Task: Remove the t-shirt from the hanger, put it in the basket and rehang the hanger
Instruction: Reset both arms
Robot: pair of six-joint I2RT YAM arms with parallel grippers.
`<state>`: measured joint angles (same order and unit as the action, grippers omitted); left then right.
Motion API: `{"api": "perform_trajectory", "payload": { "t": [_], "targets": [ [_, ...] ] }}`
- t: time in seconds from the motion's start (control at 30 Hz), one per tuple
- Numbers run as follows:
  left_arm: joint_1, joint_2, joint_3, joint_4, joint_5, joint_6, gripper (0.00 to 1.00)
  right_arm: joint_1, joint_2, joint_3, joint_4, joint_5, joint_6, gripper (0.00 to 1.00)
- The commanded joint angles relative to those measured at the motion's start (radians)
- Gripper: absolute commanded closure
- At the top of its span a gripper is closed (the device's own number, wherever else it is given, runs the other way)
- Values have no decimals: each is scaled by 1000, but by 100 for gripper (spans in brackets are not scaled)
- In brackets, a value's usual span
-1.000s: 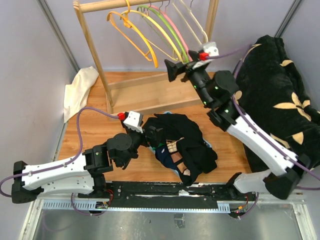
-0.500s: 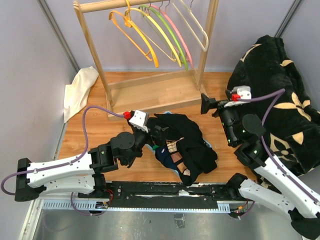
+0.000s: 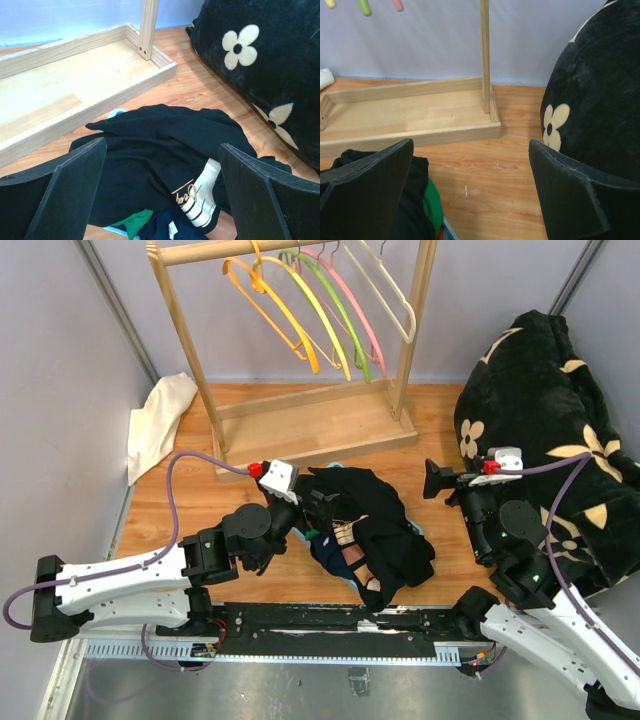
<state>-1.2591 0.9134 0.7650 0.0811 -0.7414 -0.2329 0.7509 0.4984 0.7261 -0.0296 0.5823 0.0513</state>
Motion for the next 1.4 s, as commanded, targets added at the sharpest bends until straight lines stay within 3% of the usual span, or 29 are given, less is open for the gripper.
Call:
{"api": "perform_trajectory", "payload": {
  "t": [0.0, 0.6, 0.83, 1.37],
  "targets": [
    [-5, -16, 11, 42, -21, -8, 0, -11, -22, -23, -79, 20, 27, 2],
    [-5, -61, -7, -24, -26, -49, 0, -12, -56, -23, -130, 62, 13, 2],
    [-5, -215, -76, -94, -133, -109, 0, -11, -83, -41, -78, 147, -18, 2],
    [-5, -518, -113, -389, -315, -152, 1, -11, -93, -3, -131, 181, -45, 2]
  ]
}}
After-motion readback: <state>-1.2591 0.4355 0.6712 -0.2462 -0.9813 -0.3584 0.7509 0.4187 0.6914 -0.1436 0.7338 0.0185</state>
